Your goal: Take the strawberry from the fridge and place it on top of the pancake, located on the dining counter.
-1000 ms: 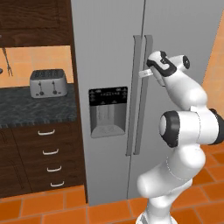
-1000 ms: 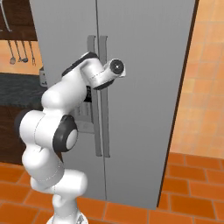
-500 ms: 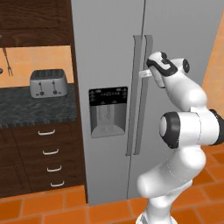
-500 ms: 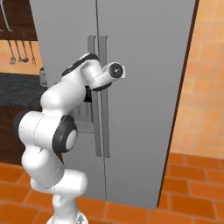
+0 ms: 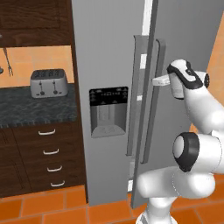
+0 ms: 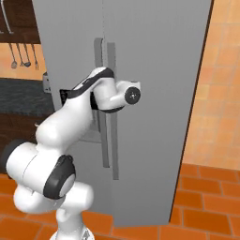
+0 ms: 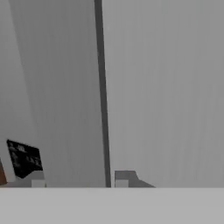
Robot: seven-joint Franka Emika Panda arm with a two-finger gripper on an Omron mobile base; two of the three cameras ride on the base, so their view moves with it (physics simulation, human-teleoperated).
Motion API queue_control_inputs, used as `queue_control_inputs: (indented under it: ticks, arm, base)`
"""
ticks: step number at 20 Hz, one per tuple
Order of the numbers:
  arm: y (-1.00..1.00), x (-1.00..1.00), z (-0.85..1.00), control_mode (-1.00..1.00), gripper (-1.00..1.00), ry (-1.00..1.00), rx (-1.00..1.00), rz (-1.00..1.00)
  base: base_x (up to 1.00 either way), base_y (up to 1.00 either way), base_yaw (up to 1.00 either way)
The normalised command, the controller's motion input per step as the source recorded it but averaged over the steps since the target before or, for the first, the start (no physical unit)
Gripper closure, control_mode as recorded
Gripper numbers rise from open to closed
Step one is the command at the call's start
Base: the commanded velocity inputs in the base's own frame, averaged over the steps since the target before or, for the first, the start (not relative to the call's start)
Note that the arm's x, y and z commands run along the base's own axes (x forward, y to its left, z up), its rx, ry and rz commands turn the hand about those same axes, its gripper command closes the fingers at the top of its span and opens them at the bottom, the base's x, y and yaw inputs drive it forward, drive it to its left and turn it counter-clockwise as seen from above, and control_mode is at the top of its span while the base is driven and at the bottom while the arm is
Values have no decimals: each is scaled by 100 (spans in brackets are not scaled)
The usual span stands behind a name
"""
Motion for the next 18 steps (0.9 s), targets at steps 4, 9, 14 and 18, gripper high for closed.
queue_control_inputs:
  ticks: [4, 9, 14, 18]
  arm:
    - [-97, -61, 19, -100, 100, -4, 4, 4]
    - [-47, -20, 5, -100, -100, 0, 5, 0]
    - [-52, -88, 64, -100, -100, -12, 5, 0]
    - [-28, -42, 65, -100, -100, -1, 0, 0]
  base:
    - [0, 0, 0]
    - [0, 0, 0]
    - [0, 0, 0]
    - [0, 0, 0]
